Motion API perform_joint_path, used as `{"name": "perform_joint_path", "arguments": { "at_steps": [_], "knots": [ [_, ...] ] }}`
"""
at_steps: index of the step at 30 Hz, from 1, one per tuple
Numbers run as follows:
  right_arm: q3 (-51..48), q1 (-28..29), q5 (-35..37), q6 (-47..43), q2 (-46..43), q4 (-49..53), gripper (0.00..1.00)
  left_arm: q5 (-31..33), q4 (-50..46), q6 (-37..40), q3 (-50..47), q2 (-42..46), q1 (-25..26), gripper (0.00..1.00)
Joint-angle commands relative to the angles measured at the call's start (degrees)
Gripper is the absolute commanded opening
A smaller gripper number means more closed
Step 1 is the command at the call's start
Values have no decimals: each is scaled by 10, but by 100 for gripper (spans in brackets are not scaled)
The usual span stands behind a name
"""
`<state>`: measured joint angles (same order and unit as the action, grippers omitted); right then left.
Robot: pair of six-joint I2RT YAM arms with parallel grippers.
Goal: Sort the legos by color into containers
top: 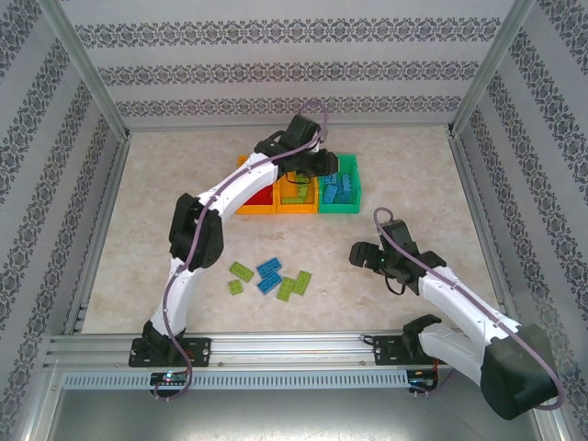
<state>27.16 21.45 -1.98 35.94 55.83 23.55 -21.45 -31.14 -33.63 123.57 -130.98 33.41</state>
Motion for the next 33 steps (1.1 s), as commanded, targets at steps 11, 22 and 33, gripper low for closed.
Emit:
{"name": "perform_joint_path", "arguments": {
  "at_steps": [11,22,33],
  "knots": [
    [11,180,42,-44,36,-5,86,-4,-22,-10,101,-87,6,55],
    [96,309,52,-131,160,-25,92,59,-22,21,15,27,10,100],
    [171,385,41,-233,281,-6,95,92,26,59,-224,202,-9,100]
  ]
}}
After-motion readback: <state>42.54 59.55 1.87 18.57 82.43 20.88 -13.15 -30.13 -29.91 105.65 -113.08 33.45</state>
